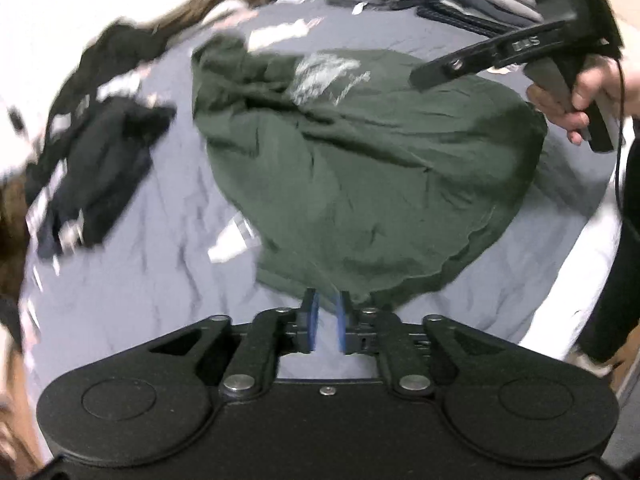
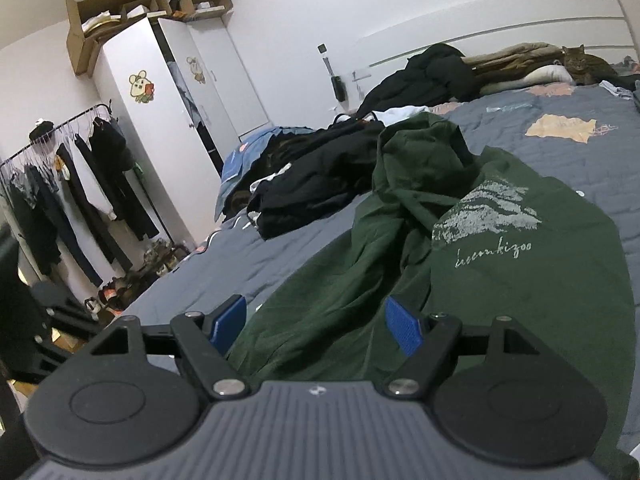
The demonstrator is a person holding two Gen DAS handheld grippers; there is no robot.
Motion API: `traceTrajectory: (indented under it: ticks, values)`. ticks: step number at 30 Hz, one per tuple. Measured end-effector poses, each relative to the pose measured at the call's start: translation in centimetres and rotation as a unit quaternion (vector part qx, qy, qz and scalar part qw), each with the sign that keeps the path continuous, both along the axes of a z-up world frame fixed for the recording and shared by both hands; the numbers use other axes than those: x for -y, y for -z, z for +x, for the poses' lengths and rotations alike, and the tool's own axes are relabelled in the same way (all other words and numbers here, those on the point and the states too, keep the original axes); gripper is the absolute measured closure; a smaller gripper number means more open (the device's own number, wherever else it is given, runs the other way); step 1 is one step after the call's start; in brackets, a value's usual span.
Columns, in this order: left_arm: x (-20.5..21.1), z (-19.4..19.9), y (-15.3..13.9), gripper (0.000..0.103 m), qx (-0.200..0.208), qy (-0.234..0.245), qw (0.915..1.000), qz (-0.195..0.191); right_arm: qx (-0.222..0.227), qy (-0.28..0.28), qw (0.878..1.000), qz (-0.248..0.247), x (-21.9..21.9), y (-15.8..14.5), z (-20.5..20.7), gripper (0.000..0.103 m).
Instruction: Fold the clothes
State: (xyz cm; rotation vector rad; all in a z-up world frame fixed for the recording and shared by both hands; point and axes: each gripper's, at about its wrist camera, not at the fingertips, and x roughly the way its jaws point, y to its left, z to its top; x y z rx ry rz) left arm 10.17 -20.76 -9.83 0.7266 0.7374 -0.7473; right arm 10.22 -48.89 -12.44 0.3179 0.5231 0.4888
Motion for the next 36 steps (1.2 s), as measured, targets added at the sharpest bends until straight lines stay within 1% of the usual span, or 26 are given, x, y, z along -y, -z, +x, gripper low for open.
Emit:
traceTrajectory:
  ticks: [1, 2, 4, 5, 6, 8, 11, 15, 17, 18, 19, 20, 21, 22, 23, 25, 26, 27, 28, 29, 30, 31, 32, 33, 35, 36]
  values:
    - [0.6, -0.3, -0.1, 0.052, 0.018, 0.019, 0.9996, 0.012, -0.001, -0.001, 1.0, -0.001, 0.0, 0.0, -0.1, 0.027]
    - [1.4, -0.6, 0.1, 0.046, 0.039, 0.047, 0.9977, 0.029, -0.002, 0.0, 1.0, -0.002, 0.0, 0.0, -0.1, 0.027]
    - [2.9, -1.5, 1.2, 0.045, 0.062, 0.106, 0.9902, 0.066, -0.005, 0.0, 1.0, -0.003, 0.1, 0.0, 0.0, 0.027]
    - [3.7, -1.9, 1.9, 0.045, 0.067, 0.136, 0.9844, 0.088, -0.006, 0.0, 1.0, -0.003, 0.2, 0.1, 0.0, 0.027]
    - [4.2, -2.4, 2.7, 0.045, 0.073, 0.167, 0.9767, 0.114, -0.008, 0.0, 1.0, -0.004, 0.2, 0.2, 0.0, 0.027]
    - [5.1, -3.2, 4.4, 0.045, 0.082, 0.224, 0.9566, 0.168, -0.013, -0.001, 1.0, -0.007, 0.3, 0.3, 0.1, 0.027]
    - [5.4, -3.4, 6.6, 0.047, 0.098, 0.282, 0.9281, 0.222, -0.017, -0.004, 1.0, -0.008, 0.3, 0.5, 0.2, 0.027]
    - [5.2, -3.2, 8.9, 0.05, 0.127, 0.323, 0.8985, 0.269, -0.017, -0.01, 1.0, -0.009, 0.2, 0.5, 0.3, 0.027]
    - [4.8, -3.2, 10.2, 0.051, 0.14, 0.346, 0.8789, 0.297, -0.017, -0.014, 1.0, -0.008, 0.2, 0.6, 0.3, 0.027]
    - [4.4, -3.2, 10.8, 0.053, 0.149, 0.357, 0.8688, 0.309, -0.018, -0.016, 1.0, -0.008, 0.1, 0.6, 0.3, 0.027]
    - [4.1, -3.2, 11.4, 0.063, 0.158, 0.367, 0.8584, 0.322, -0.02, -0.018, 1.0, -0.009, 0.1, 0.7, 0.3, 0.027]
    - [3.8, -3.1, 11.8, 0.07, 0.164, 0.371, 0.8519, 0.332, -0.021, -0.02, 1.0, -0.011, 0.0, 0.8, 0.4, 0.027]
    - [3.5, -2.9, 12.2, 0.089, 0.165, 0.368, 0.8503, 0.338, -0.022, -0.021, 0.999, -0.012, 0.0, 0.8, 0.4, 0.027]
    - [3.4, -2.5, 12.2, 0.096, 0.163, 0.36, 0.8538, 0.339, -0.023, -0.022, 0.999, -0.014, -0.1, 0.9, 0.4, 0.027]
    - [3.4, -2.1, 11.7, 0.097, 0.156, 0.341, 0.8682, 0.326, -0.023, -0.022, 0.999, -0.015, -0.1, 0.9, 0.3, 0.027]
    - [3.5, -1.1, 10.1, 0.101, 0.139, 0.288, 0.9032, 0.286, -0.023, -0.022, 0.999, -0.013, 0.0, 0.8, 0.3, 0.027]
    - [3.6, -0.4, 8.7, 0.101, 0.126, 0.25, 0.9264, 0.251, -0.023, -0.021, 0.999, -0.011, 0.1, 0.7, 0.2, 0.027]
    - [3.6, 0.4, 7.0, 0.101, 0.11, 0.205, 0.9501, 0.208, -0.021, -0.019, 1.0, -0.01, 0.2, 0.7, 0.2, 0.027]
    - [3.5, 1.3, 5.0, 0.101, 0.089, 0.155, 0.9721, 0.152, -0.019, -0.017, 1.0, -0.007, 0.3, 0.6, 0.2, 0.027]
    - [3.2, 2.3, 2.9, 0.101, 0.065, 0.1, 0.9888, 0.09, -0.018, -0.014, 1.0, -0.003, 0.5, 0.5, 0.2, 0.027]
    - [2.6, 3.1, 0.8, 0.101, 0.041, 0.048, 0.9977, 0.025, -0.016, -0.011, 1.0, 0.001, 0.7, 0.3, 0.2, 0.027]
    - [1.7, 3.9, -1.2, 0.101, 0.017, -0.004, 0.999, -0.041, -0.014, -0.007, 1.0, 0.006, 0.9, 0.2, 0.1, 0.027]
    - [0.8, 4.5, -2.9, 0.101, -0.007, -0.051, 0.9934, -0.103, -0.013, -0.002, 1.0, 0.014, 1.2, 0.1, 0.2, 0.027]
    - [-0.2, 5.0, -4.2, 0.101, -0.027, -0.094, 0.9828, -0.157, -0.012, 0.003, 1.0, 0.021, 1.6, -0.1, 0.2, 0.027]
    - [-2.3, 5.7, -6.4, 0.101, -0.062, -0.168, 0.9516, -0.25, -0.009, 0.013, 0.999, 0.035, 2.2, -0.4, 0.1, 0.027]
    - [-3.0, 6.0, -7.0, 0.102, -0.076, -0.196, 0.9361, -0.282, -0.006, 0.017, 0.999, 0.04, 2.5, -0.6, 0.0, 0.027]
